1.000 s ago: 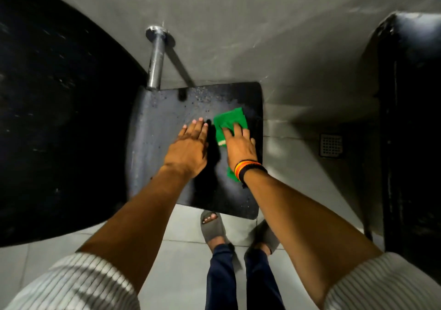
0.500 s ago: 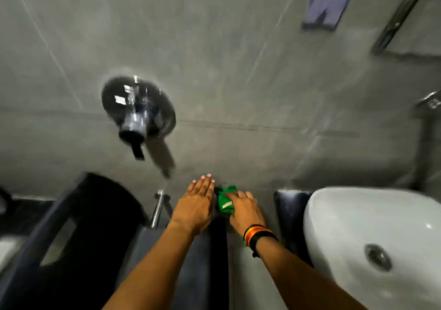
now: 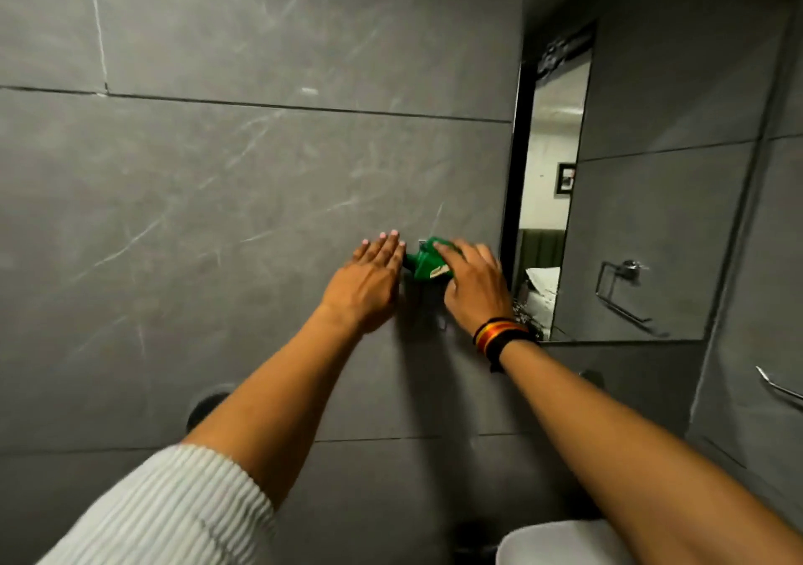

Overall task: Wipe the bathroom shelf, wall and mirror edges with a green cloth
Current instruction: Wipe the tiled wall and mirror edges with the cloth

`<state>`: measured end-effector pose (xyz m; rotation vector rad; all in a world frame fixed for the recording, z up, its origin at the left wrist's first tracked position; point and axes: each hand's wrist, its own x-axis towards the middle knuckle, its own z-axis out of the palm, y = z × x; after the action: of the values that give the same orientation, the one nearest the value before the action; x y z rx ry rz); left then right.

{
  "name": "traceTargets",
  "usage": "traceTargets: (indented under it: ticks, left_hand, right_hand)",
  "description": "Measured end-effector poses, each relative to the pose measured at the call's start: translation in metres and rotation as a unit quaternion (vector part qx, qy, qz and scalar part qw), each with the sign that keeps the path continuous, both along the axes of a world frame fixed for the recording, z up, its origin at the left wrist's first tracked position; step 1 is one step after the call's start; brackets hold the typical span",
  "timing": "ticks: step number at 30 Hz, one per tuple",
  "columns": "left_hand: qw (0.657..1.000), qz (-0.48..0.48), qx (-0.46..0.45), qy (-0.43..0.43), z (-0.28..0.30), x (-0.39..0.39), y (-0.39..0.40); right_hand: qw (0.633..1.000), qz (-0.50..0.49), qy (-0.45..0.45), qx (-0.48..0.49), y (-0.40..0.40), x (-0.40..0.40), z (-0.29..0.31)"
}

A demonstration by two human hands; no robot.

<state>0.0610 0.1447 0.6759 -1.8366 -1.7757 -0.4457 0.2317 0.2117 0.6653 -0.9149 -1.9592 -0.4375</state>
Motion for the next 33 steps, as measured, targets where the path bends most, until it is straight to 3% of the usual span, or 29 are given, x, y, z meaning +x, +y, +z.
traceTargets:
  ticks: [9,13,17,20,23,26,30,33]
  left_hand:
    - [0.998,-0.005,0.046,0.034,0.058,0.008,0.014]
    - [0.998,-0.003,0.044,0.043,0.072,0.009,0.027]
    - [0.998,-0.002,0.048,0.036,0.085,0.011,0.048]
    - [0.998,-0.003,0.048,0.031,0.089,0.017,0.068]
    - [0.997,-0.008,0.073,0.03,0.079,0.02,0.085]
    - [0.989,-0.02,0.134,0.052,0.065,0.011,0.103]
    - [0.978,-0.035,0.186,0.087,0.056,-0.001,0.119]
    - [0.969,-0.033,0.22,0.103,0.053,-0.004,0.127]
  right_hand:
    - [0.989,-0.016,0.103,0.105,0.015,0.039,0.066]
    - [0.968,-0.024,0.219,0.122,0.033,0.06,0.096]
    - [0.941,-0.026,0.321,0.099,0.056,0.071,0.063]
    - [0.958,-0.018,0.285,0.009,0.07,0.064,-0.02]
    - [0.978,0.004,0.18,-0.101,0.082,0.054,-0.12]
    - [0.986,-0.018,0.096,-0.136,0.104,0.043,-0.191]
    - [0.995,-0.053,0.048,-0.065,0.13,0.044,-0.204]
    - [0.996,-0.085,0.032,-0.018,0.157,0.052,-0.165]
